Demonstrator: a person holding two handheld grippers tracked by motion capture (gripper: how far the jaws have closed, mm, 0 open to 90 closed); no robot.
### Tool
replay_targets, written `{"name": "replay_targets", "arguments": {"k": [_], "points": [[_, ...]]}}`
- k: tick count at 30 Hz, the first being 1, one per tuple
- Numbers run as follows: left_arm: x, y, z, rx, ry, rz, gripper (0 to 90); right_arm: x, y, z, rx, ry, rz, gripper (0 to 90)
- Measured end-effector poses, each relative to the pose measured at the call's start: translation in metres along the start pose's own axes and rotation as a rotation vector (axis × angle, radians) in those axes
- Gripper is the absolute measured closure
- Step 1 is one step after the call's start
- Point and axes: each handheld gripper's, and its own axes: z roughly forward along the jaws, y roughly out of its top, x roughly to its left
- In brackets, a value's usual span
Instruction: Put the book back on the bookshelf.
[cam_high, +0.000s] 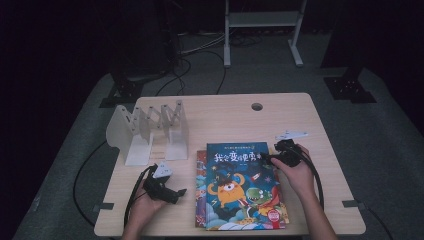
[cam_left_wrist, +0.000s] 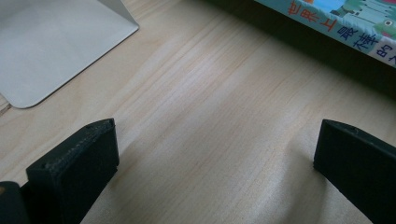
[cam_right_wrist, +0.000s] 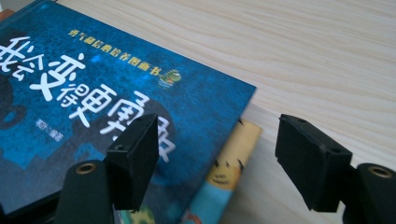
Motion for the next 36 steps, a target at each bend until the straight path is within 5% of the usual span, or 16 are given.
{"name": "replay_targets", "arguments": {"k": [9, 14, 21, 36], "points": [[0.004, 0.005, -0.006, -0.007, -0.018, -0.003, 0.0, 0.003, 0.005, 0.014, 0.02, 0.076, 0.026, 30.2], [0.006, 0.013, -0.014, -0.037, -0.025, -0.005, 0.0, 0.004, 0.008, 0.016, 0.036, 0.08, 0.031, 29.4], [0.008, 0.025, -0.019, -0.067, -0.049, -0.002, 0.0, 0.008, 0.016, 0.023, 0.053, 0.105, -0.001, 29.6], [0.003, 0.055, -0.012, -0.087, -0.052, 0.04, 0.0, 0.045, 0.047, 0.052, 0.096, 0.163, -0.114, 30.0]]}}
